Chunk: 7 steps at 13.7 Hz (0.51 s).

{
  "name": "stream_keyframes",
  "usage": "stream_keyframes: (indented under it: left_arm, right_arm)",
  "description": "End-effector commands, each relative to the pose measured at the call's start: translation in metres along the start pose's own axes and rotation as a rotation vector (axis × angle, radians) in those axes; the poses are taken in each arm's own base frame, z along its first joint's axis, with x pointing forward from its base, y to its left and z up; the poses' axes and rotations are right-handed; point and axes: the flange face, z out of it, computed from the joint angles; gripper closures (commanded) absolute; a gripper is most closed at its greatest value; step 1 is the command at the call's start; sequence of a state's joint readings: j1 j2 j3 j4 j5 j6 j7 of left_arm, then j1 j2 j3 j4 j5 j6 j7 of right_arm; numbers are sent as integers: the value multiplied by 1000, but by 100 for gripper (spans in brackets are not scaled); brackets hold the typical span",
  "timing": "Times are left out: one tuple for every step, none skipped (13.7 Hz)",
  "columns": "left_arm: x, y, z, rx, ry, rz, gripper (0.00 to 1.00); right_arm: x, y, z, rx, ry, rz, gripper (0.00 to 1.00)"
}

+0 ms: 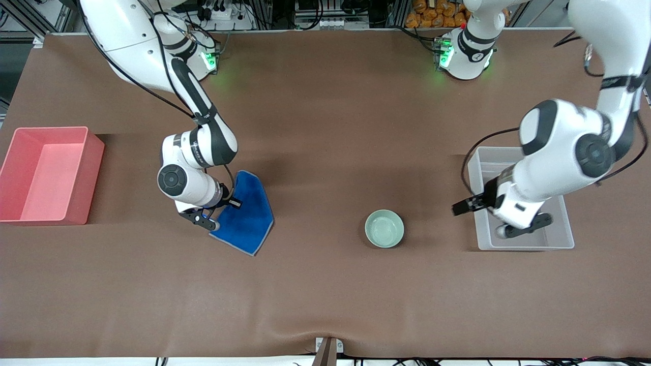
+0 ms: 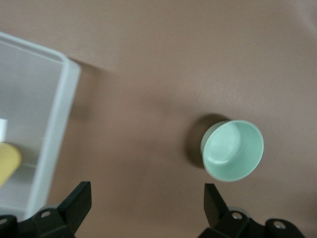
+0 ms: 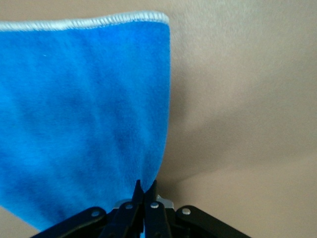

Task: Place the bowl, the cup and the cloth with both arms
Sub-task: 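Grasp the green bowl with the left gripper while the right gripper lifts the cloth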

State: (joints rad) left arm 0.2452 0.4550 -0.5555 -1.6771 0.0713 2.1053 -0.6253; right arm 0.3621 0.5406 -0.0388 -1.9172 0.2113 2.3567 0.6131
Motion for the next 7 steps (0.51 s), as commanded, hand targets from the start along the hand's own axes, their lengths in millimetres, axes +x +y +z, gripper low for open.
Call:
stream_keyframes:
  left_arm:
    - [7,31,41,23,44,-43,0]
    - [5,42,58,28,46,-43,4]
    - [3,50,74,38,37,-52,6]
    - [-3,60,84,46,33,-52,6]
    - [-9,68,94,56,29,-44,7]
    - [-13,72,105,59,19,-40,10]
    - [-18,79,113,52,20,-35,13]
  right_arm:
    - [-7,-3,-43,43,30,-6,100]
    - [-8,-2,-54,44,29,-9,100]
    - [-7,-1,-69,54,41,-10,100]
    - [-8,0,-79,61,49,-13,100]
    - [-9,1,-89,63,51,-15,100]
    - [-11,2,-102,72,58,-10,100]
    - [-9,5,-118,86,78,-10,100]
